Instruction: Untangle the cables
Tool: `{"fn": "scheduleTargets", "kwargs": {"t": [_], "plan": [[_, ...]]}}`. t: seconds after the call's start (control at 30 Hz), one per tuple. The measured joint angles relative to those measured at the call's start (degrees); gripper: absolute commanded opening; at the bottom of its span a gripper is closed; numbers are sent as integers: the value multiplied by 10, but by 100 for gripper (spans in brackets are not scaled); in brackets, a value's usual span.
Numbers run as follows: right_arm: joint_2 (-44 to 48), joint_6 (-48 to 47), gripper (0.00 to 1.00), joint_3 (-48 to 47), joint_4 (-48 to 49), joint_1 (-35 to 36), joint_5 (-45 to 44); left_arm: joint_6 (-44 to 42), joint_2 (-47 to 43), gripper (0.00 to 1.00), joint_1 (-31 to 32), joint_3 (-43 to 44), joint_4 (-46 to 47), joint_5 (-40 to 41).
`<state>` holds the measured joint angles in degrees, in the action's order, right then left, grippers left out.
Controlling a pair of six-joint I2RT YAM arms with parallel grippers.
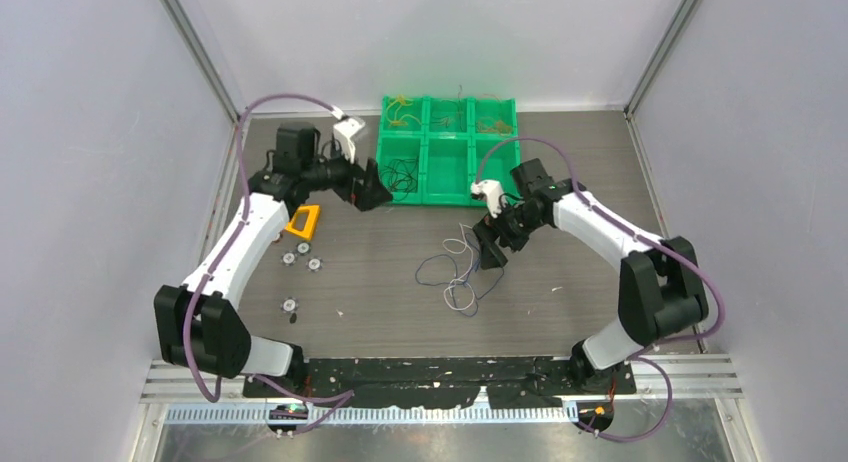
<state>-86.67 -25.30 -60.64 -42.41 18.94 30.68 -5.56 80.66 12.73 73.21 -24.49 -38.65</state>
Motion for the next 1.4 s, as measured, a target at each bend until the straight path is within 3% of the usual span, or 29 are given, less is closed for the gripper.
{"fn": "scheduleTargets", "kwargs": {"t": [0.2,0.33,0.4,0.53,0.67,0.9,0.97,1.1,1.17,1.3,1.4], "plan": [[-91,13,86,0,37,64,-34,19,-33,85,29,-141,17,-49],[-130,30,60,-10,62,80,-47,34,-50,80,63,-199,33,-45],[-140,35,52,-24,74,83,-47,33,-40,82,87,-202,35,-39],[-146,40,51,-30,84,83,-49,27,26,85,138,-185,46,-23],[-143,40,52,-25,80,83,-53,41,123,81,172,-150,58,3],[-101,42,48,10,57,83,-96,73,225,55,199,-102,80,20],[-101,42,44,11,53,83,-113,76,235,37,203,-99,80,20],[-110,26,20,11,43,83,-157,77,239,3,207,-100,61,15],[-118,15,8,12,40,83,-182,66,235,0,204,-100,45,8],[-115,-6,6,15,38,83,-205,35,177,0,172,-106,-18,-7],[-105,-22,6,26,37,73,-216,4,75,0,104,-100,-71,-24]]}}
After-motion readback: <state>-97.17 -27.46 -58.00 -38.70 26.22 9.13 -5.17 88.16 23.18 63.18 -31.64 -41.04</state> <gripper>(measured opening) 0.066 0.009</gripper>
